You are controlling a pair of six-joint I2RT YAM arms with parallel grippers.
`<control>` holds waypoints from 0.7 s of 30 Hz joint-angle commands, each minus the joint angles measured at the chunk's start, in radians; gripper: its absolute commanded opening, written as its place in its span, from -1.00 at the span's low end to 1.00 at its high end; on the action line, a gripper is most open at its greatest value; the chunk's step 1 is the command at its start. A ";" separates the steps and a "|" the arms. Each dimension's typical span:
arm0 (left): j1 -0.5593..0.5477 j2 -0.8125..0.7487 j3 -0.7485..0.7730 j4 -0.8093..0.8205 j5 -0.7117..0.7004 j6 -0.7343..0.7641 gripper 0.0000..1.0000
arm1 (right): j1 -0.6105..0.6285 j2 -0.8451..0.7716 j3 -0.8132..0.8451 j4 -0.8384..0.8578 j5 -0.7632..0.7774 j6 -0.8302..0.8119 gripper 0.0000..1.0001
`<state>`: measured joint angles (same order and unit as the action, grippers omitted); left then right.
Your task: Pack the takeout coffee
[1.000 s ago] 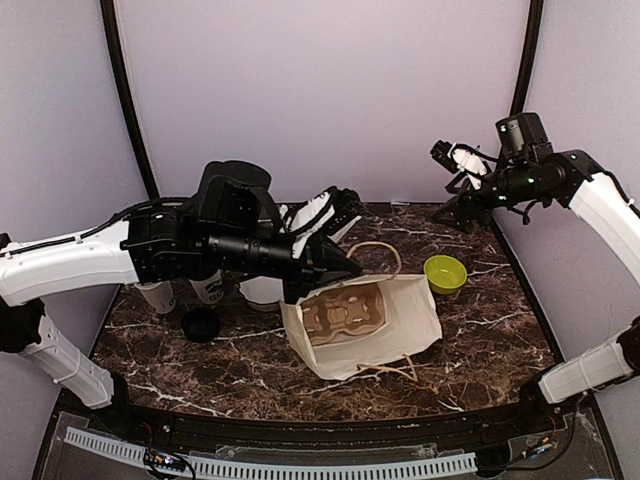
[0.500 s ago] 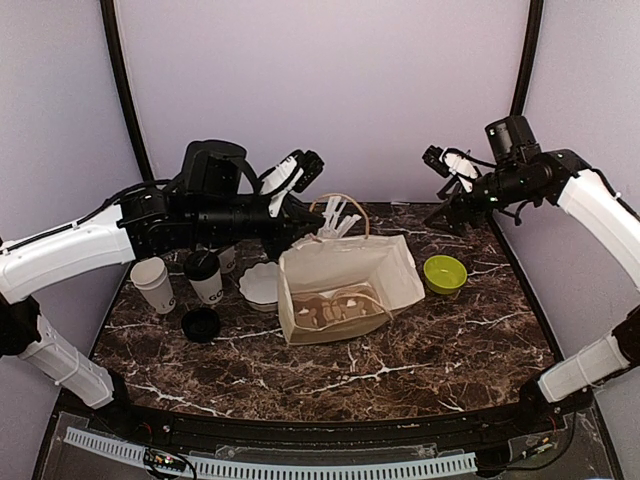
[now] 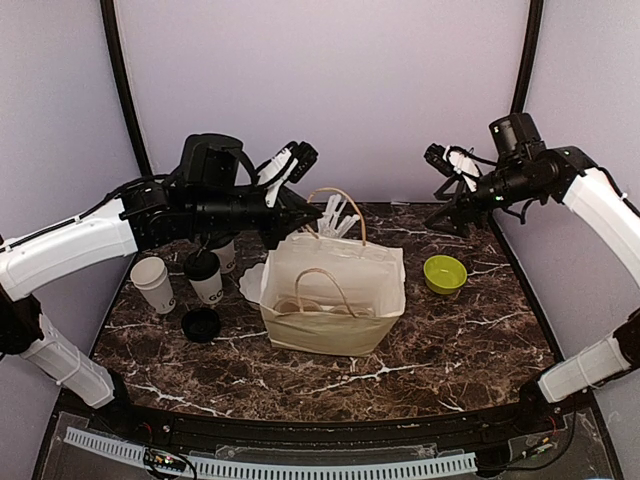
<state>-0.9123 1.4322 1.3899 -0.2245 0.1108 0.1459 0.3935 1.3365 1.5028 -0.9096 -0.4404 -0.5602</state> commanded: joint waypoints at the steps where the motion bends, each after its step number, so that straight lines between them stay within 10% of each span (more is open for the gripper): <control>1: 0.004 -0.003 0.051 -0.001 0.181 -0.066 -1.00 | -0.003 -0.017 -0.009 0.004 -0.001 -0.018 0.68; 21: 0.002 -0.019 0.092 0.086 0.351 -0.219 -1.00 | -0.004 0.020 -0.003 0.029 -0.008 -0.007 0.67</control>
<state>-0.9123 1.4376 1.4235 -0.2050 0.4046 -0.0257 0.3935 1.3472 1.4956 -0.9131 -0.4416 -0.5674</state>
